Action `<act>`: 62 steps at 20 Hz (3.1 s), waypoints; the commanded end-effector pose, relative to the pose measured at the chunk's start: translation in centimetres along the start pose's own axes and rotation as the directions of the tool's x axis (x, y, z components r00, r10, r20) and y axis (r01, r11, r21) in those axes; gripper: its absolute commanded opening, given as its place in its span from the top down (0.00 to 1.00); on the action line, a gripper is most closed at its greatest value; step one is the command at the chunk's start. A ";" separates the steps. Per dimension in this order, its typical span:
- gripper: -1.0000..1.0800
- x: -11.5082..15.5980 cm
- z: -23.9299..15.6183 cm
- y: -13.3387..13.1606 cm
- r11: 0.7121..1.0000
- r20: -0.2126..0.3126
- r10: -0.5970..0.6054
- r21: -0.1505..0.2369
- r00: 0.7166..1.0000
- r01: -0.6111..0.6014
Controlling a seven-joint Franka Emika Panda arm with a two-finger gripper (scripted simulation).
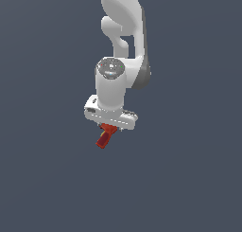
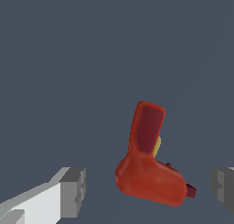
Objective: Pick up the object and move it to a goal position.
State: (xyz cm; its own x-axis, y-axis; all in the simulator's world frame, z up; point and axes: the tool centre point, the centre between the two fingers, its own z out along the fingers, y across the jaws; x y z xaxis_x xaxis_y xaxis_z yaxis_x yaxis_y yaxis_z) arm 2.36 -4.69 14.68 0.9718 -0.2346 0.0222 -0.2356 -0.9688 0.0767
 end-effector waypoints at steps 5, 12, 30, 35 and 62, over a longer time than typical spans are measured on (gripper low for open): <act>0.00 1.2 3.7 0.9 0.989 -0.009 0.125 -0.074 0.992 -0.126; 0.00 2.2 7.3 1.9 0.960 -0.042 0.236 -0.148 0.971 -0.239; 0.00 2.8 10.3 2.7 0.926 -0.083 0.309 -0.202 0.947 -0.320; 0.00 2.8 12.2 3.2 0.925 -0.085 0.311 -0.203 0.947 -0.322; 1.00 2.6 7.9 1.6 0.925 -0.086 0.311 -0.200 0.947 -0.322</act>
State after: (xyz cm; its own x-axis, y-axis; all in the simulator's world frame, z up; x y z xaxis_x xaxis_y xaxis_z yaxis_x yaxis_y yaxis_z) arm 4.37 -7.93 5.66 0.8469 -0.5165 0.1266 -0.5306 -0.8047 0.2664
